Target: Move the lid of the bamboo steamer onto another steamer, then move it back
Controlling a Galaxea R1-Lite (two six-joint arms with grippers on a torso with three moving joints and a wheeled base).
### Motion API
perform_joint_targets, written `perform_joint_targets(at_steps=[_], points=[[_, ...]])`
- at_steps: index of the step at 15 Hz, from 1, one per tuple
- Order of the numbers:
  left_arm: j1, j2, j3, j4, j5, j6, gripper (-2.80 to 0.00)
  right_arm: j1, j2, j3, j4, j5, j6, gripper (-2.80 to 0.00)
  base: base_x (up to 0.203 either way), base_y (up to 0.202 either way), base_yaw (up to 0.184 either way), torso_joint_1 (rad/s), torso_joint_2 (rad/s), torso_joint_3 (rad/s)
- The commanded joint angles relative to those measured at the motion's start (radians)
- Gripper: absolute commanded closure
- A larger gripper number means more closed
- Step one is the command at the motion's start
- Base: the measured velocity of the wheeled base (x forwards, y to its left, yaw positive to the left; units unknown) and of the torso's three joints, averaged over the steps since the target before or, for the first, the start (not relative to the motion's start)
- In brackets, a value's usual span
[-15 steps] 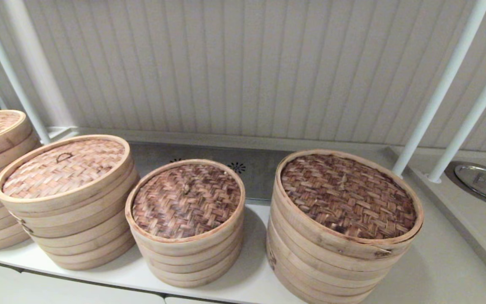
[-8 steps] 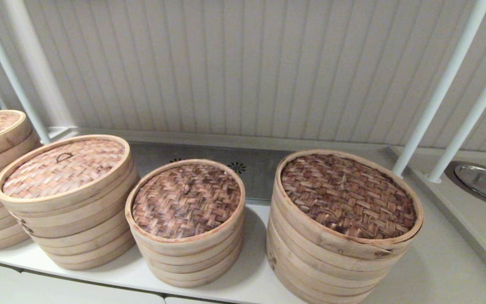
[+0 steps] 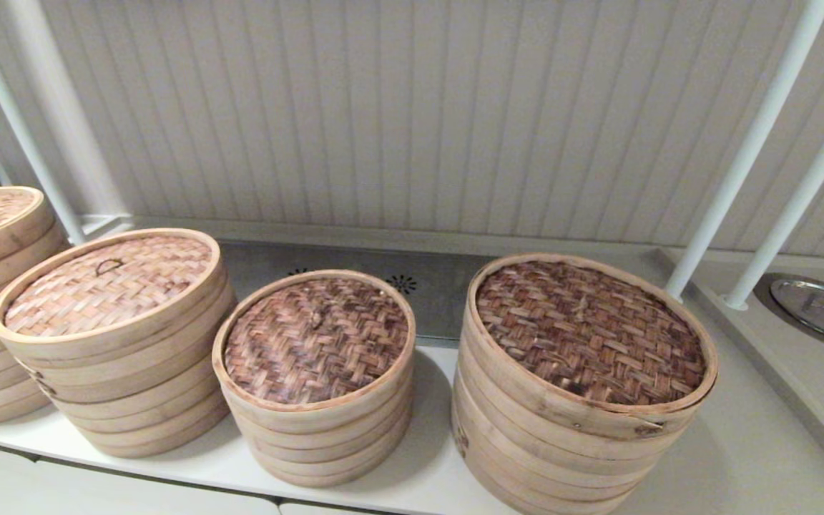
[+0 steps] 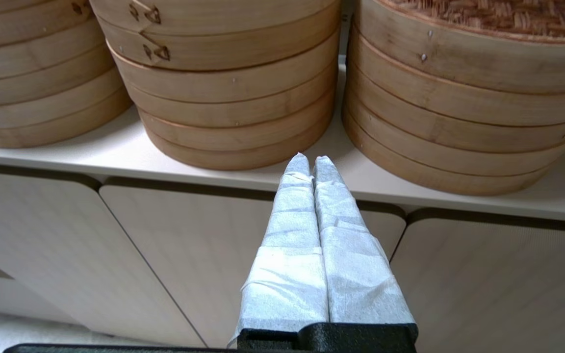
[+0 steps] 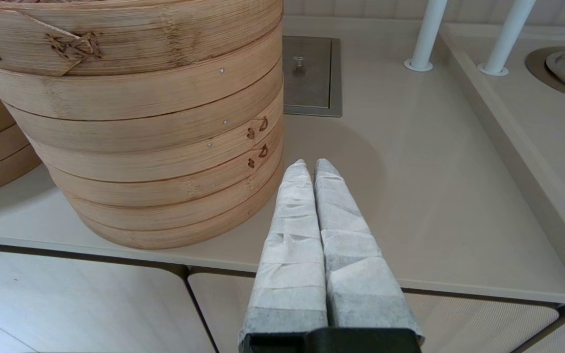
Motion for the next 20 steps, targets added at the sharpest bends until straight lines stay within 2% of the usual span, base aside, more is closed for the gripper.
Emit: perform_joint_targets(at_steps=[1, 4, 20], points=[[0.0, -0.029, 0.0, 0.007, 0.0, 0.0, 0.0, 0.0, 0.0, 0.0, 0.0, 0.0, 0.0, 0.0, 0.0, 0.0, 0.0, 0.0, 0.0, 0.0], [0.0, -0.087, 0.0, 0.008, 0.0, 0.001, 0.0, 0.0, 0.0, 0.0, 0.0, 0.0, 0.0, 0.0, 0.0, 0.0, 0.0, 0.0, 0.0, 0.0], [-0.005, -0.086, 0.009, -0.018, 0.006, -0.035, 0.0, 0.0, 0.001, 0.0, 0.0, 0.0, 0.0, 0.0, 0.0, 0.0, 0.0, 0.0, 0.0, 0.0]])
